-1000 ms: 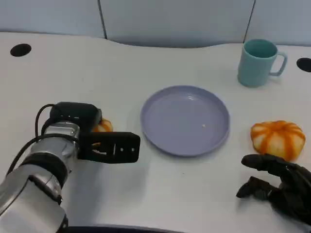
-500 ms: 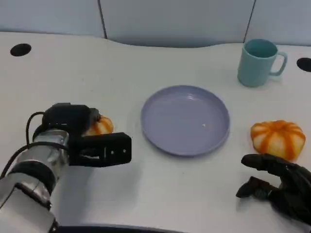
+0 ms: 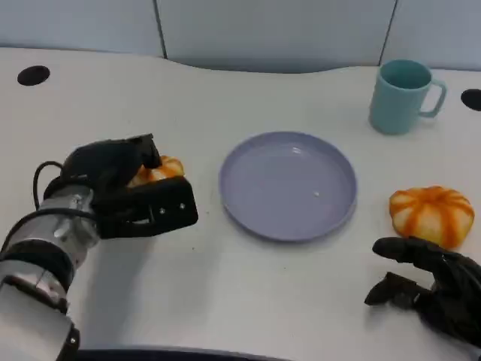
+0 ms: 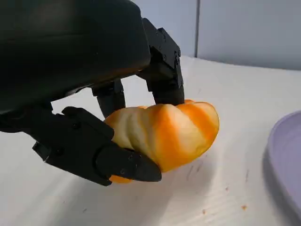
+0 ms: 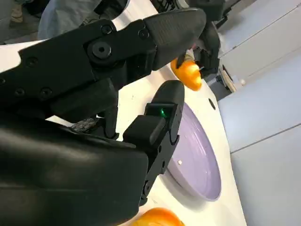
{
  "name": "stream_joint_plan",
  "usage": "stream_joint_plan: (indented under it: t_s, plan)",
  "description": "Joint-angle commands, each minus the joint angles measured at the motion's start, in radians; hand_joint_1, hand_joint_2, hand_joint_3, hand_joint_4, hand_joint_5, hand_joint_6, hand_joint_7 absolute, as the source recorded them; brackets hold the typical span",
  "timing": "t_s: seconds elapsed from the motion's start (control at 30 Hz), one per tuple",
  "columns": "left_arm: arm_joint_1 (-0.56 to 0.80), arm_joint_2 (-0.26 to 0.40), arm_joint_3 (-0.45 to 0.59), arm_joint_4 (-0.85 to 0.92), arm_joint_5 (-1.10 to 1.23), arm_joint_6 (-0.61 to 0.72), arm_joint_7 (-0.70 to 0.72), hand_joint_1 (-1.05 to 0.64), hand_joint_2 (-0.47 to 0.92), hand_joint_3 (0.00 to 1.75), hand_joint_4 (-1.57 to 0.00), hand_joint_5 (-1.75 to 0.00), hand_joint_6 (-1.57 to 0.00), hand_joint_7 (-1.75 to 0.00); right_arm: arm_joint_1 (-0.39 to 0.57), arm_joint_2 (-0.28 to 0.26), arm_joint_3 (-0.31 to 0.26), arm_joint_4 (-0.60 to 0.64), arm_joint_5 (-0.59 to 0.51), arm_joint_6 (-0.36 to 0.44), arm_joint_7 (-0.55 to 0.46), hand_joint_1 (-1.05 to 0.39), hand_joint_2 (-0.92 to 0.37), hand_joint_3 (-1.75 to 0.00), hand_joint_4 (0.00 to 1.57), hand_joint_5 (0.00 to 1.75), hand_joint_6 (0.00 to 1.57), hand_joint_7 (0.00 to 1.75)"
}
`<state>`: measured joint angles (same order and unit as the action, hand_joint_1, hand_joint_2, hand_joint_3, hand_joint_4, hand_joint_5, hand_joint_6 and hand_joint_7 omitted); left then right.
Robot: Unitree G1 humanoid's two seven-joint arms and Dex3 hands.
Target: Grasp the bread from the table and place it into the plate.
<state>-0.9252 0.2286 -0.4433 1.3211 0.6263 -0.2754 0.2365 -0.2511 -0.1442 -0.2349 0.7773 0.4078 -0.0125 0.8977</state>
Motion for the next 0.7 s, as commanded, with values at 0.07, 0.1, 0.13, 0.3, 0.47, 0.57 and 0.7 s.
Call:
stream_joint_plan:
  t_s: [0.07,0.1,0.13,0.3,0.47,0.57,0.7]
  plan:
    - [-0.058,-0.01,0.007,-0.026,-0.012,-0.036,0.007,-0.22,0.86,0.47,-0.71,-1.75,-0.57,-1.72,0.012,-0.005,0.002,0.026,-0.007,0.02,-0.011,-0.37,-0.92,-0.11,0.66,1.11,0.77,0.55]
    - [-0.062,-0.013,0.007,-0.028,-0.013,-0.042,0.008,-0.2,0.85,0.46,-0.73,-1.75,-0.58,-1.74,0.012,-0.005,0.003,0.026,-0.01,0.019,-0.015,-0.38,-0.92,-0.11,0.66,1.11,0.77,0.55]
    - [-0.066,-0.019,0.006,-0.031,-0.012,-0.049,0.016,-0.2,0.85,0.46,-0.75,-1.75,-0.59,-1.74,0.011,-0.006,0.004,0.027,-0.012,0.016,-0.017,-0.38,-0.92,-0.11,0.66,1.11,0.77,0.56]
    - [-0.081,-0.045,0.007,-0.045,-0.011,-0.076,0.046,-0.19,0.63,0.98,-0.84,-1.75,-0.67,-1.75,0.009,-0.006,0.008,0.03,-0.02,0.009,-0.025,-0.38,-0.92,-0.1,0.66,1.1,0.77,0.56]
    - [-0.095,-0.066,0.007,-0.051,-0.013,-0.114,0.047,-0.18,0.61,1.07,-0.86,-1.75,-0.69,-1.75,0.008,-0.005,0.009,0.035,-0.02,-0.003,-0.023,-0.39,-0.92,-0.08,0.66,1.1,0.77,0.56]
    - [-0.11,-0.087,-0.008,-0.056,0.003,-0.123,0.056,-0.19,0.58,1.14,-0.89,-1.75,-0.69,-1.75,0.003,-0.006,0.008,0.047,-0.021,-0.012,-0.022,-0.4,-0.92,-0.08,0.66,1.11,0.77,0.57]
    - [-0.132,-0.118,-0.037,-0.06,0.028,-0.123,0.063,-0.22,0.56,1.17,-0.9,-1.75,-0.68,-1.75,-0.003,-0.009,0.01,0.056,-0.021,-0.006,-0.021,-0.4,-0.92,-0.1,0.66,1.12,0.76,0.57]
